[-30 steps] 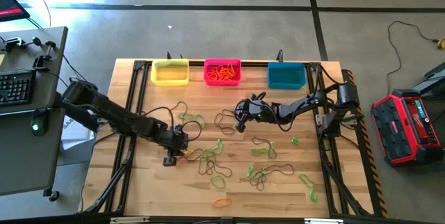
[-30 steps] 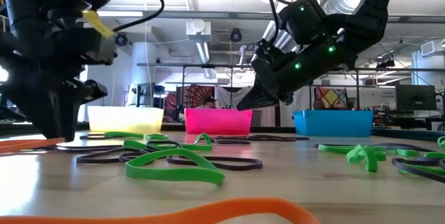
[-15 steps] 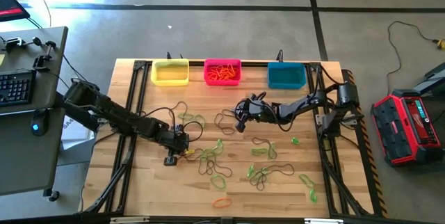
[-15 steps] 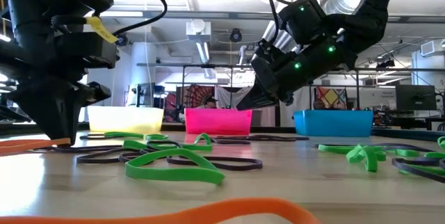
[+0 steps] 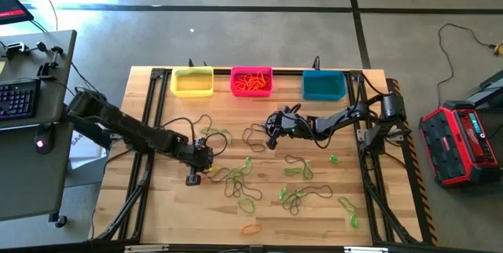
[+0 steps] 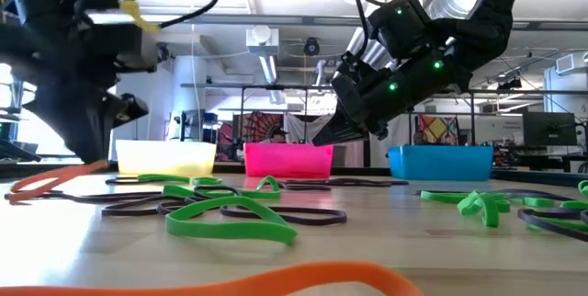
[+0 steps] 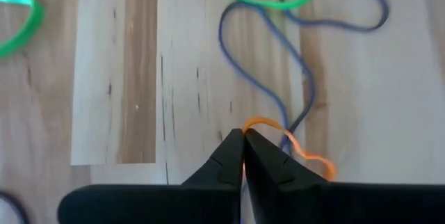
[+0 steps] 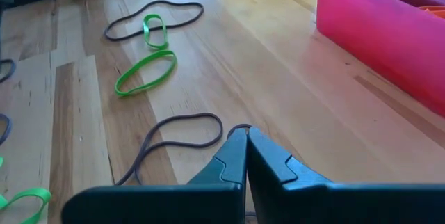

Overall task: Sort rubber bands into baskets
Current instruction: Put the orange rubber band into the pink bin

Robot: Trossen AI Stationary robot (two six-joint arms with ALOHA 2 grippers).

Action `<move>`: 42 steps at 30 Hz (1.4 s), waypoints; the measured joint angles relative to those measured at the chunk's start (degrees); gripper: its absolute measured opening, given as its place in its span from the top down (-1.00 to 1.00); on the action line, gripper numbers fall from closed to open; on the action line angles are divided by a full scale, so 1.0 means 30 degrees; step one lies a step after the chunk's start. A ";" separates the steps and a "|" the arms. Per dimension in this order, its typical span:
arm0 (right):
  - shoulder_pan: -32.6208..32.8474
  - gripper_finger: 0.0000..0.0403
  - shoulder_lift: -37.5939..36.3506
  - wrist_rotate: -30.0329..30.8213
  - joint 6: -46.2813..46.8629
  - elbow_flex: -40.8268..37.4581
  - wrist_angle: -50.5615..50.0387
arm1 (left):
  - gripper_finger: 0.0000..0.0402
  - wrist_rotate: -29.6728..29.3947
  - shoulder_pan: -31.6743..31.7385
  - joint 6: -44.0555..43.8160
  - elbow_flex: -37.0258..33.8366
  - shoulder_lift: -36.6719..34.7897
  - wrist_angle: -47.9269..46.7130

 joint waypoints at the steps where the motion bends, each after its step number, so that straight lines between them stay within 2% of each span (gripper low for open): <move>1: 0.0000 1.00 0.0000 0.0000 -0.0001 0.0000 0.0001 | 0.99 -0.0006 0.0049 0.0009 0.0262 -0.0092 -0.0378; 9: 0.0000 1.00 0.0000 -0.0007 0.0000 0.0000 0.0000 | 1.00 -0.0378 0.0639 0.1329 0.2248 -0.0337 -0.3451; 16: 0.0000 1.00 0.0000 -0.0007 -0.0005 0.0000 -0.0007 | 1.00 -0.0889 0.1675 0.1875 0.3718 -0.0337 -0.3978; 21: 0.0000 1.00 0.0000 -0.0007 0.0000 0.0000 -0.0007 | 1.00 -0.1810 0.3669 0.2010 0.4624 -0.0337 -0.3710; 31: 0.0000 1.00 0.0000 -0.0007 0.0000 0.0000 -0.0007 | 1.00 -0.1328 0.9556 0.4594 0.4982 0.0069 0.0764; 38: -0.0007 1.00 0.0000 0.0115 0.0000 0.0000 -0.0007 | 1.00 -0.0493 1.3014 0.6040 0.5083 0.1614 0.4501; 42: 0.0000 1.00 0.0000 0.0132 0.0000 0.0000 -0.0007 | 1.00 -0.0487 1.4382 0.6912 0.6419 0.3039 0.5000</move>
